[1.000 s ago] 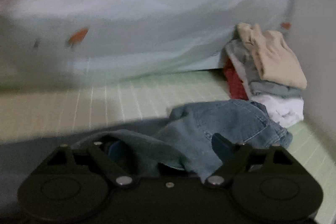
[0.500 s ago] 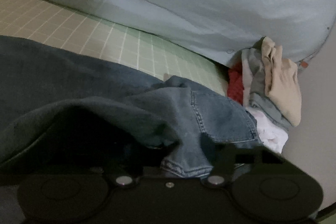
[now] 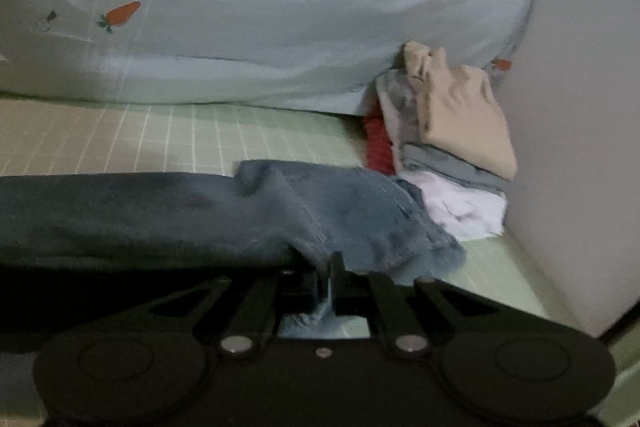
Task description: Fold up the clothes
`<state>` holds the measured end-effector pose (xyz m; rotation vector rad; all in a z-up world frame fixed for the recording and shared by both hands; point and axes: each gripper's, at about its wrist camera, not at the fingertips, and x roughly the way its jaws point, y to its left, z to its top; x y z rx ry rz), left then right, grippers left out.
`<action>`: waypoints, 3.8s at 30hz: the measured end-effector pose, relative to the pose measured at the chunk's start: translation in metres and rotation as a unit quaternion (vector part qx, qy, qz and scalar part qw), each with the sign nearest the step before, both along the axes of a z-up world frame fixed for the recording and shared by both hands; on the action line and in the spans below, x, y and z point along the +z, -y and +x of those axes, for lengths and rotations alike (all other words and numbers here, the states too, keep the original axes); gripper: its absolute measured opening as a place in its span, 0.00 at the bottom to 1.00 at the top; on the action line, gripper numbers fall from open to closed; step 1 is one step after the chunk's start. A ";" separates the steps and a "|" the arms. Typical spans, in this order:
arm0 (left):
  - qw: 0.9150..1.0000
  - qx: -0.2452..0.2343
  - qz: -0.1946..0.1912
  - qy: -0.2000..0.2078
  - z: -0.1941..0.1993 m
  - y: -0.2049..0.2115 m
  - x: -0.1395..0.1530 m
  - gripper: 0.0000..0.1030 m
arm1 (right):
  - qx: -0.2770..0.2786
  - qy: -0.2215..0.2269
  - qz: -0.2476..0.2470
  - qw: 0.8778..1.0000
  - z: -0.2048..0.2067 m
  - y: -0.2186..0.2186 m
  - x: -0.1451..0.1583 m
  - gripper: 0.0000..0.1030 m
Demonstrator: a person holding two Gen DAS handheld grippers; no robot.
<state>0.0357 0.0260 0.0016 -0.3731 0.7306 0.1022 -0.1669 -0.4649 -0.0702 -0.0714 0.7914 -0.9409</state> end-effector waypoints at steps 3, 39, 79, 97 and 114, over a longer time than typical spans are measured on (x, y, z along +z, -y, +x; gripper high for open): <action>0.996 0.010 0.036 -0.075 -0.017 -0.014 -0.049 0.09 | 0.004 -0.032 0.018 0.999 -0.017 -0.012 -0.019 0.05; 0.994 -0.080 -0.022 -0.068 0.156 -0.039 -0.091 0.08 | -0.111 0.051 0.143 0.982 0.030 -0.061 -0.005 0.76; 0.985 -0.143 0.064 -0.066 -0.102 0.234 -0.041 0.93 | -0.181 0.279 0.352 0.875 -0.092 0.259 -0.052 0.66; 0.993 -0.057 0.062 -0.088 -0.091 0.175 -0.046 0.93 | -0.102 0.156 0.196 0.963 -0.109 0.198 -0.025 0.79; 0.989 0.044 0.015 -0.142 -0.014 -0.011 -0.095 0.92 | -0.017 0.092 0.195 0.976 -0.012 0.002 -0.003 0.95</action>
